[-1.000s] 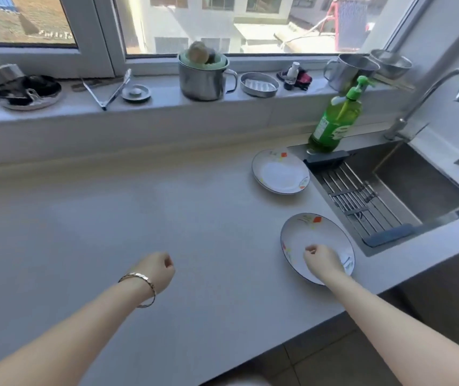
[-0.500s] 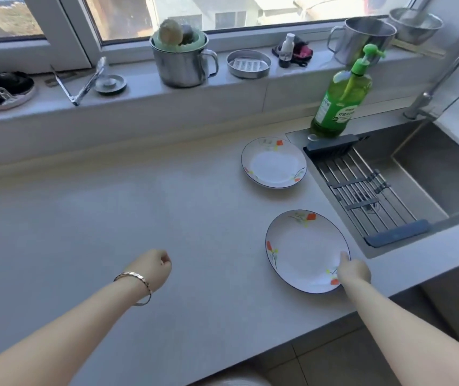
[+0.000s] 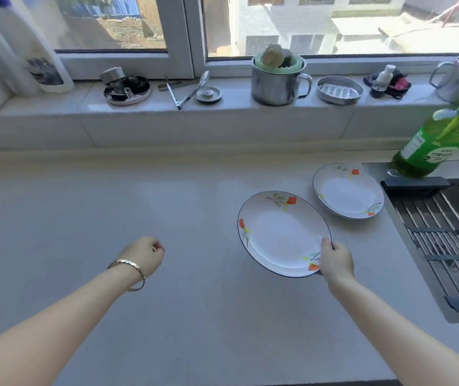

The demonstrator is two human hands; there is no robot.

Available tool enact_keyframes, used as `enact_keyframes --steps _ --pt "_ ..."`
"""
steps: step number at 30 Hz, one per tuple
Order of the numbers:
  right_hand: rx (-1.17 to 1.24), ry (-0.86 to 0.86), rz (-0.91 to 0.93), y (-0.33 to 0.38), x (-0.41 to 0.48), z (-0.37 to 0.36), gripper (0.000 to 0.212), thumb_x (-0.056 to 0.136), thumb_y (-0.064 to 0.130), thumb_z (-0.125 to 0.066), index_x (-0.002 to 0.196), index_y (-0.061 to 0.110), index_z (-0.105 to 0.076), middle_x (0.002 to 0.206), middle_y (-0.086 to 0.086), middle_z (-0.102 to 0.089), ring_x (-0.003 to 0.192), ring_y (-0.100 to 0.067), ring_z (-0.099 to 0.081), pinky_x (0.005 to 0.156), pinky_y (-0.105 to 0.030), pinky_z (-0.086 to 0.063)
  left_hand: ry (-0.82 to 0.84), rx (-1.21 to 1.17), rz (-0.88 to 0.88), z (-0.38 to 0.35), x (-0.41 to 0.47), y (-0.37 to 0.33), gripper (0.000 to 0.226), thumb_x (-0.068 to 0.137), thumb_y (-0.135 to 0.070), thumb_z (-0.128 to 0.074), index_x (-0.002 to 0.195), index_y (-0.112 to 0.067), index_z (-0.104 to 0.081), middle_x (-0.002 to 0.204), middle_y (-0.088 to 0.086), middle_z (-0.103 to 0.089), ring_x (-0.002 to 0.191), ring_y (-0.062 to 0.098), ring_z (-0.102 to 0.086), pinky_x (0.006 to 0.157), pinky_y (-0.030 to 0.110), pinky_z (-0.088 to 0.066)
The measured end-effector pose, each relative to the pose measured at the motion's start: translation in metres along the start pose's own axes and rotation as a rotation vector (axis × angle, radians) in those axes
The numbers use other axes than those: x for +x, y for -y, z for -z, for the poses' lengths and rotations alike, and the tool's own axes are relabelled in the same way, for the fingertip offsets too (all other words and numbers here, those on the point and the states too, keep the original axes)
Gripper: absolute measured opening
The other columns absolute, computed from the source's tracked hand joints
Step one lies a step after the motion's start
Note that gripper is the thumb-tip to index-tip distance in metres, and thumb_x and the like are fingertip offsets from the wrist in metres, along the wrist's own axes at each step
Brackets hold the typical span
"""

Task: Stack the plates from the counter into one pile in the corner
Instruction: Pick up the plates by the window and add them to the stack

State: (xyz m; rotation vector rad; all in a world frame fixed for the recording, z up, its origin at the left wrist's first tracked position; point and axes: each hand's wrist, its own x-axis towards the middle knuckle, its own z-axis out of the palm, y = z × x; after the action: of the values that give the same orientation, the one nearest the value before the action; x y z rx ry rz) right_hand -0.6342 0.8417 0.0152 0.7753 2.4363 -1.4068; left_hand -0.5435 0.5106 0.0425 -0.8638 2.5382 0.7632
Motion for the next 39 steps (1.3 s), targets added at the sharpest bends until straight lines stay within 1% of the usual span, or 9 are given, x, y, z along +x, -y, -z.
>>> enact_keyframes --steps 4,9,14,17,19,24,30,35,39 --pt "0.046 0.189 0.092 0.052 -0.041 -0.071 0.035 0.096 0.021 -0.038 0.064 0.007 -0.042 0.064 -0.011 -0.045 0.055 -0.027 -0.051 0.052 -0.03 -0.048 -0.12 -0.083 0.069 0.048 -0.004 0.055 0.025 0.087 -0.014 -0.044 0.065 -0.025 -0.052 0.086 0.01 -0.072 0.086 0.031 -0.069 0.083 0.039 -0.056" --pt "0.012 0.387 0.231 0.102 -0.115 -0.168 0.037 0.097 0.024 -0.04 0.063 0.008 -0.04 0.06 -0.01 -0.044 0.058 -0.028 -0.051 0.057 -0.033 -0.046 -0.295 -0.107 0.145 0.116 -0.014 0.146 0.016 0.086 -0.014 -0.045 0.079 -0.018 -0.06 0.088 0.011 -0.073 0.084 0.03 -0.068 0.08 0.037 -0.055" --pt "-0.034 0.513 0.35 0.144 -0.208 -0.266 0.036 0.098 0.021 -0.041 0.064 0.007 -0.039 0.057 -0.006 -0.035 0.031 -0.012 -0.049 0.031 -0.013 -0.038 -0.435 -0.165 0.217 0.189 -0.03 0.258 0.02 0.087 -0.011 -0.045 0.09 -0.011 -0.064 0.096 0.015 -0.072 0.09 0.032 -0.067 0.082 0.035 -0.053" --pt "-0.064 0.589 0.42 0.17 -0.27 -0.324 0.029 0.097 0.022 -0.041 0.075 0.004 -0.047 0.058 -0.007 -0.04 0.022 -0.006 -0.046 0.036 -0.018 -0.039 -0.473 -0.154 0.261 0.231 -0.048 0.329 0.017 0.085 -0.011 -0.045 0.081 -0.018 -0.059 0.091 0.012 -0.07 0.087 0.03 -0.065 0.074 0.031 -0.049" --pt "-0.109 0.628 0.491 0.187 -0.309 -0.362 0.03 0.097 0.025 -0.041 0.078 0.004 -0.049 0.06 -0.007 -0.042 0.025 -0.008 -0.046 0.045 -0.025 -0.037 -0.514 -0.154 0.299 0.256 -0.06 0.372 0.016 0.084 -0.012 -0.044 0.079 -0.022 -0.056 0.09 0.007 -0.068 0.085 0.028 -0.062 0.07 0.028 -0.045" --pt "-0.221 0.761 0.585 0.209 -0.399 -0.444 0.033 0.098 0.024 -0.038 0.073 0.004 -0.049 0.063 -0.009 -0.048 0.047 -0.024 -0.052 0.042 -0.023 -0.037 -0.605 -0.214 0.423 0.291 -0.086 0.464 0.02 0.087 -0.013 -0.045 0.092 -0.018 -0.063 0.098 0.008 -0.072 0.092 0.03 -0.066 0.083 0.035 -0.053" --pt "-0.298 0.873 0.584 0.204 -0.473 -0.512 0.038 0.096 0.023 -0.038 0.062 0.009 -0.043 0.062 -0.007 -0.047 0.056 -0.028 -0.056 0.056 -0.038 -0.056 -0.657 -0.251 0.565 0.295 -0.111 0.528 0.024 0.088 -0.013 -0.045 0.104 -0.014 -0.063 0.11 0.005 -0.068 0.102 0.028 -0.061 0.082 0.029 -0.046" --pt "-0.431 0.872 0.684 0.198 -0.504 -0.538 0.037 0.098 0.025 -0.034 0.065 0.009 -0.042 0.064 -0.003 -0.045 0.061 -0.022 -0.049 0.033 -0.019 -0.036 -0.662 -0.287 0.62 0.293 -0.121 0.555 0.022 0.089 -0.012 -0.045 0.103 -0.013 -0.062 0.11 0.007 -0.067 0.095 0.028 -0.06 0.081 0.03 -0.046" --pt "-0.506 0.857 0.774 0.195 -0.51 -0.545 0.038 0.098 0.026 -0.034 0.063 0.011 -0.038 0.064 -0.002 -0.043 0.059 -0.018 -0.045 0.047 -0.024 -0.035 -0.667 -0.299 0.613 0.295 -0.118 0.564 0.023 0.089 -0.012 -0.045 0.103 -0.013 -0.062 0.111 0.008 -0.066 0.097 0.028 -0.06 0.082 0.031 -0.046"
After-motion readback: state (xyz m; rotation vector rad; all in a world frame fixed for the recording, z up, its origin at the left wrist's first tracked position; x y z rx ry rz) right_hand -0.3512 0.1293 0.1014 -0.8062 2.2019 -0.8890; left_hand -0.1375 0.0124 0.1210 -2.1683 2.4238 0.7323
